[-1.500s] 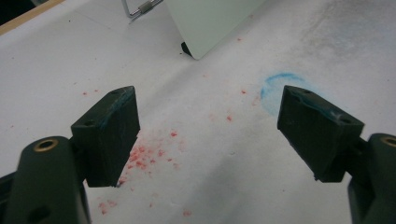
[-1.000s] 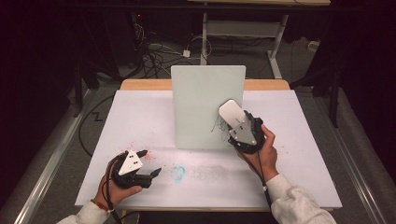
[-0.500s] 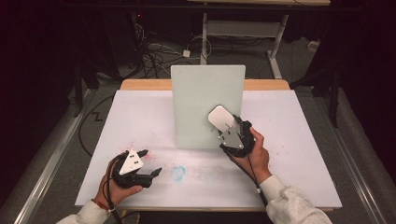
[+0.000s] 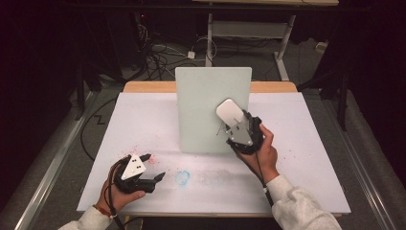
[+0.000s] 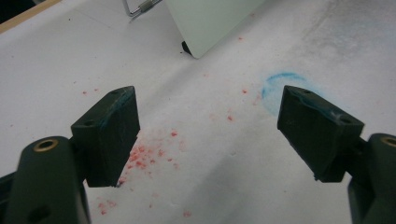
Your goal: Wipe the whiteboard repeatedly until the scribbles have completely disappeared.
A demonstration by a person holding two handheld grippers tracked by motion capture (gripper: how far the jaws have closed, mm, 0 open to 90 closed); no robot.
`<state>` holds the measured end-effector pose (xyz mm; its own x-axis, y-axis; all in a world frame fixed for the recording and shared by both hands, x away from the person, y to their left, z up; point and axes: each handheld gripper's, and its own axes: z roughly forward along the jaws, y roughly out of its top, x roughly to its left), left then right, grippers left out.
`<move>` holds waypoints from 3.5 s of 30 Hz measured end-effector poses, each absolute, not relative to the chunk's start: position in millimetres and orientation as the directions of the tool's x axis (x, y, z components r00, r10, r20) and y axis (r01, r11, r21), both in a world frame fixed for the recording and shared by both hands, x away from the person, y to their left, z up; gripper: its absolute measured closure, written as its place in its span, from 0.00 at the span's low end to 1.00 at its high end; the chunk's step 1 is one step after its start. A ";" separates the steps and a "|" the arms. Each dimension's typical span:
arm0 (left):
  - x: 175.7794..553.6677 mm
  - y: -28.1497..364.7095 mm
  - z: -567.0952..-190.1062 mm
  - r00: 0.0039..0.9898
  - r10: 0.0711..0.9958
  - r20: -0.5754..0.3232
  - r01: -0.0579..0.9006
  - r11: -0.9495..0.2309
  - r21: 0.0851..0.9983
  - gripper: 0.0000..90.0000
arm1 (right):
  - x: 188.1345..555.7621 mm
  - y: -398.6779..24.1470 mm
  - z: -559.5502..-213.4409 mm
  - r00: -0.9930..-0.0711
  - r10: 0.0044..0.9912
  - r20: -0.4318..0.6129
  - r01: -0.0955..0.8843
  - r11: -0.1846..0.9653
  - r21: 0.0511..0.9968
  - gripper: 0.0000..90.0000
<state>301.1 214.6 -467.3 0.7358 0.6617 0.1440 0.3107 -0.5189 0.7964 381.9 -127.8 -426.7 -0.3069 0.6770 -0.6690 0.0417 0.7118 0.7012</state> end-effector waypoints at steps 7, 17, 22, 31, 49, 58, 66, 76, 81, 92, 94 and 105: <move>300.7 214.7 -466.9 0.735 0.662 0.148 0.309 -0.521 0.796 0.23 | 370.7 -131.1 -455.3 -0.365 0.597 -0.715 0.048 0.779 0.626 0.34; 301.2 215.1 -466.9 0.734 0.663 0.147 0.307 -0.517 0.799 0.23 | 374.8 -147.6 -446.3 -0.344 0.630 -0.696 0.054 0.753 0.655 0.34; 301.5 213.6 -467.5 0.737 0.660 0.146 0.310 -0.521 0.795 0.23 | 374.9 -143.5 -446.6 -0.336 0.653 -0.679 0.054 0.733 0.678 0.34; 300.6 213.5 -467.0 0.736 0.660 0.150 0.308 -0.524 0.794 0.23 | 369.1 -137.6 -460.5 -0.381 0.617 -0.689 0.058 0.759 0.648 0.34; 300.8 212.1 -467.2 0.741 0.654 0.154 0.305 -0.532 0.790 0.23 | 361.1 -109.3 -484.3 -0.460 0.512 -0.726 0.045 0.829 0.557 0.34; 300.1 213.9 -467.7 0.739 0.657 0.149 0.310 -0.527 0.791 0.23 | 368.4 -125.9 -464.9 -0.407 0.544 -0.734 0.046 0.814 0.579 0.34; 300.9 212.5 -468.2 0.740 0.656 0.149 0.311 -0.530 0.789 0.23 | 380.1 -143.1 -435.3 -0.333 0.667 -0.666 0.072 0.722 0.688 0.34; 300.6 212.3 -468.2 0.742 0.654 0.150 0.310 -0.532 0.788 0.23 | 367.3 -118.8 -467.7 -0.404 0.536 -0.741 0.044 0.820 0.570 0.34; 300.7 212.5 -468.2 0.742 0.653 0.149 0.310 -0.532 0.788 0.23 | 361.0 -112.5 -483.5 -0.438 0.461 -0.772 0.031 0.866 0.500 0.34; 300.1 213.4 -467.3 0.735 0.662 0.147 0.313 -0.524 0.792 0.23 | 360.2 -157.9 -483.5 -0.427 0.457 -0.780 0.092 0.880 0.466 0.34; 300.1 212.7 -467.1 0.736 0.660 0.153 0.311 -0.529 0.789 0.23 | 361.0 -165.8 -482.3 -0.413 0.467 -0.782 0.106 0.878 0.468 0.34; 300.9 212.2 -466.9 0.737 0.658 0.158 0.307 -0.533 0.788 0.23 | 359.6 -152.5 -484.8 -0.402 0.451 -0.797 0.092 0.886 0.455 0.34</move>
<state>300.9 212.2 -466.9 0.7366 0.6577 0.1577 0.3071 -0.5330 0.7884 359.6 -152.5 -484.8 -0.4018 0.4512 -0.7969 0.0915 0.8856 0.4553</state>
